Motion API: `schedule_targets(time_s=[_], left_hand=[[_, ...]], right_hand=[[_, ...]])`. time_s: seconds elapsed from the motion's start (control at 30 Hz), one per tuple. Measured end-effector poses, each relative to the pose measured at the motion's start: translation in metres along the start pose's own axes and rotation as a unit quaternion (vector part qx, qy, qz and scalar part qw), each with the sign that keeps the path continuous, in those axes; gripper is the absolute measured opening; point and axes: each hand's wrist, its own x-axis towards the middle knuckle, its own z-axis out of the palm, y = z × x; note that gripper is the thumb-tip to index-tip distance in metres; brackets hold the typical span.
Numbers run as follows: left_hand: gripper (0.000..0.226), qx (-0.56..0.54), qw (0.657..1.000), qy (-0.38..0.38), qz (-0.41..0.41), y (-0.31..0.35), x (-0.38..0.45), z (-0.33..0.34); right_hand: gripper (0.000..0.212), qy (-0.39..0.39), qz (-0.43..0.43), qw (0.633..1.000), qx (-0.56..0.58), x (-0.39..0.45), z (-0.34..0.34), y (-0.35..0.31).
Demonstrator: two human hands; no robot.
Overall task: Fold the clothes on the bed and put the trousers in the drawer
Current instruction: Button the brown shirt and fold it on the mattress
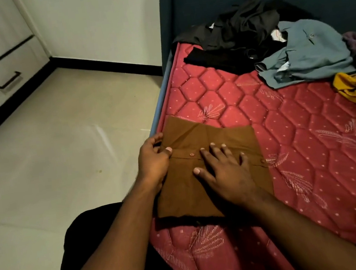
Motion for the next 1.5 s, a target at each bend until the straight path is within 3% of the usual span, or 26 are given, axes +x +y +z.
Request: schedule_targets(time_s=[0.07, 0.13, 0.2, 0.27, 0.33, 0.4, 0.47, 0.53, 0.67, 0.73, 0.8, 0.83, 0.9, 0.93, 0.97, 1.03, 1.13, 1.23, 1.3, 1.33, 1.4, 1.5], left_hand=[[0.042, 0.010, 1.000, 0.009, 0.008, 0.006, 0.004, -0.004], [0.045, 0.109, 0.993, 0.026, 0.023, 0.012, 0.002, -0.010], [0.048, 0.310, 0.939, 0.099, 0.113, 0.018, -0.012, -0.010], [0.047, 0.379, 0.870, 0.141, 0.284, 0.023, -0.025, 0.006], [0.049, 0.415, 0.835, 0.030, 0.359, 0.016, -0.017, 0.030], [0.051, 0.537, 0.786, -0.073, 0.296, -0.006, 0.002, 0.043], [0.058, 0.612, 0.750, -0.077, 0.239, -0.035, 0.014, 0.040], [0.063, 0.621, 0.741, -0.061, 0.248, -0.049, 0.015, 0.039], [0.063, 0.620, 0.745, -0.058, 0.241, -0.036, 0.009, 0.040], [0.062, 0.596, 0.765, -0.012, 0.245, -0.026, -0.012, 0.026], [0.061, 0.501, 0.835, 0.111, 0.200, -0.025, -0.038, 0.002], [0.060, 0.418, 0.882, 0.172, 0.134, -0.029, -0.051, -0.012], [0.059, 0.175, 0.961, 0.210, -0.040, -0.032, -0.075, -0.031], [0.057, 0.059, 0.973, 0.193, -0.113, -0.032, -0.086, -0.034], [0.052, -0.017, 0.972, 0.164, -0.168, -0.033, -0.097, -0.034], [0.043, -0.059, 0.968, 0.124, -0.211, -0.034, -0.113, -0.033], [0.045, -0.104, 0.960, 0.126, -0.229, -0.036, -0.113, -0.033], [0.060, -0.241, 0.944, 0.100, -0.202, -0.022, -0.119, -0.034], [0.057, -0.286, 0.944, 0.046, -0.157, -0.013, -0.124, -0.031], [0.045, -0.290, 0.947, 0.006, -0.139, -0.005, -0.126, -0.031], [0.029, -0.302, 0.945, -0.057, -0.113, 0.003, -0.122, -0.031], [0.057, -0.277, 0.956, -0.040, -0.086, 0.012, -0.104, -0.027]], right_hand=[[0.073, 0.031, -0.013, 0.999, -0.001, 0.010, 0.000, 0.003], [0.078, 0.013, -0.022, 1.000, -0.016, 0.015, 0.008, 0.002], [0.084, 0.005, -0.032, 0.998, -0.049, 0.017, 0.024, -0.004], [0.086, 0.030, -0.035, 0.996, -0.076, 0.015, 0.039, -0.010], [0.086, 0.036, -0.041, 0.995, -0.083, 0.015, 0.039, -0.010], [0.083, 0.038, -0.061, 0.994, -0.086, 0.017, 0.034, 0.005], [0.078, 0.078, -0.073, 0.989, -0.104, 0.011, 0.031, 0.036], [0.076, 0.090, -0.051, 0.989, -0.108, -0.002, 0.037, 0.070], [0.076, 0.117, -0.036, 0.985, -0.124, -0.012, 0.041, 0.081], [0.075, 0.133, -0.072, 0.980, -0.128, -0.018, 0.035, 0.062], [0.076, 0.127, -0.150, 0.976, -0.094, -0.031, 0.041, 0.031], [0.076, 0.110, -0.189, 0.973, -0.070, -0.040, 0.049, 0.014], [0.079, 0.066, -0.221, 0.972, -0.054, -0.051, 0.068, -0.014], [0.080, 0.058, -0.216, 0.973, -0.058, -0.054, 0.076, -0.022], [0.079, 0.055, -0.204, 0.976, -0.062, -0.054, 0.080, -0.026], [0.073, 0.041, -0.190, 0.979, -0.063, -0.052, 0.079, -0.027], [0.070, 0.029, -0.169, 0.982, -0.075, -0.050, 0.073, -0.032], [0.069, 0.060, -0.154, 0.985, -0.055, -0.053, 0.060, -0.048], [0.072, 0.062, -0.112, 0.991, 0.046, -0.051, 0.046, -0.056], [0.069, 0.076, -0.081, 0.985, 0.130, -0.047, 0.039, -0.053], [0.053, 0.125, -0.036, 0.955, 0.267, -0.045, 0.005, -0.046], [0.023, 0.155, -0.033, 0.905, 0.395, -0.043, -0.062, -0.027]])
